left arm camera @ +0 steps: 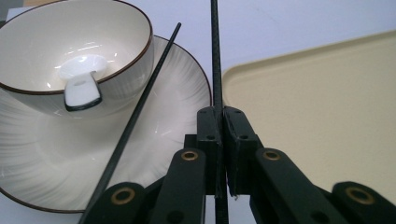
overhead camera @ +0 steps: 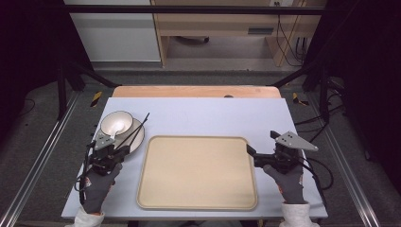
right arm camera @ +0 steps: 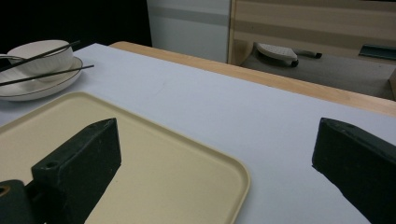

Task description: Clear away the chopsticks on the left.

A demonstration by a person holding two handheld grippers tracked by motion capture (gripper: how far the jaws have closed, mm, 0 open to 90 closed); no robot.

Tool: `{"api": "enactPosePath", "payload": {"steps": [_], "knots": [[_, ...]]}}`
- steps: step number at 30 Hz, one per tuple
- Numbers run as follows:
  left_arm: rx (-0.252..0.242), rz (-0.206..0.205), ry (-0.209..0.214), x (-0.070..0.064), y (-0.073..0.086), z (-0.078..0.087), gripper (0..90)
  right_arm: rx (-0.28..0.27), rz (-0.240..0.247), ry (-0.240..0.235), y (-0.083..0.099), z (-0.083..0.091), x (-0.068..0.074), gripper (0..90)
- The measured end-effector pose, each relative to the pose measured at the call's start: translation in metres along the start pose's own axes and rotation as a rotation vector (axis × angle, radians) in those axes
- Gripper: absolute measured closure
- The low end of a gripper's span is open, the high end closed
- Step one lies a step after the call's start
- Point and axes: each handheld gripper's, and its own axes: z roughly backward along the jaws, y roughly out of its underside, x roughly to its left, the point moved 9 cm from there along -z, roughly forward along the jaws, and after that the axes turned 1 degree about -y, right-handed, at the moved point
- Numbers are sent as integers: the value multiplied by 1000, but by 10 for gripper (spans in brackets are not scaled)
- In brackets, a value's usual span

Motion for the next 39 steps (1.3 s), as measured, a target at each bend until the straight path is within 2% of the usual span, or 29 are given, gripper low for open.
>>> {"api": "enactPosePath", "payload": {"steps": [9,20,22,30,39], "knots": [[-41,56,-34,-17,0,9,854,2,2,11,0,1,-2,14],[-90,101,-93,-38,-1,17,854,0,-1,15,-1,3,-2,17],[-91,97,-107,-42,0,18,854,-3,-1,13,-1,3,-1,18],[-95,155,-109,-58,9,19,854,-16,-3,13,-3,6,-2,20],[-105,190,-122,-73,27,15,854,-9,3,8,-2,5,-1,22]]}}
